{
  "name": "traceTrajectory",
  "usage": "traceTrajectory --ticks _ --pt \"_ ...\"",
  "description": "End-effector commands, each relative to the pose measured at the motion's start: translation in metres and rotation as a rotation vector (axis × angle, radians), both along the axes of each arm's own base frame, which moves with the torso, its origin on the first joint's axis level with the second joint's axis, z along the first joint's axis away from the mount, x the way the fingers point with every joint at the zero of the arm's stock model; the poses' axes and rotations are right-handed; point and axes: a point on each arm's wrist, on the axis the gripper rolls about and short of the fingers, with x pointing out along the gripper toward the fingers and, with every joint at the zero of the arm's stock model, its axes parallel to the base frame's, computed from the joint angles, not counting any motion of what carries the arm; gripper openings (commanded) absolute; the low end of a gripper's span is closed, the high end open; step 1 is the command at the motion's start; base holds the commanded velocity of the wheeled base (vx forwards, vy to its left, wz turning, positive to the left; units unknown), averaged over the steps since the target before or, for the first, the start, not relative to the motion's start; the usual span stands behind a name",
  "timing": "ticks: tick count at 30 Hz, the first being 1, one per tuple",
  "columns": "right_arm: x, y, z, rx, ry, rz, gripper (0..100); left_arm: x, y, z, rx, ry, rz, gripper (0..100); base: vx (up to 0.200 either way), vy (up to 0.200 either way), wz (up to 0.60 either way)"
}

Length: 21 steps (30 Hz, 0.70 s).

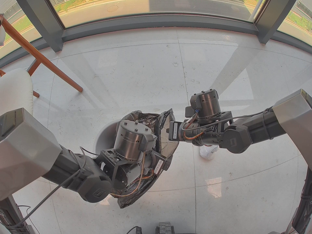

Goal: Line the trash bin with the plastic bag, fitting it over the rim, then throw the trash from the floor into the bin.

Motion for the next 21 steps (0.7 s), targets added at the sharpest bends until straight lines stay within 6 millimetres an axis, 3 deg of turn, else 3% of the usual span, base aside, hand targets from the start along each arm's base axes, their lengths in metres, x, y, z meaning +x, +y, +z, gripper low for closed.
traceTrajectory --ticks 1,6,21 --pt "-0.001 -0.001 -0.001 -0.001 0.003 -0.001 0 0.0 0.003 0.004 -0.008 -0.01 0.01 100 0.0 0.0 0.0" --pt "0.0 -0.001 0.0 -0.001 -0.001 -0.001 0 0.011 0.003 0.01 -0.027 -0.033 0.033 100 0.0 0.0 0.0" --pt "-0.001 -0.001 0.009 0.015 -0.02 0.002 0 0.032 -0.004 -0.009 -0.007 -0.015 0.055 100 0.0 0.0 0.0"
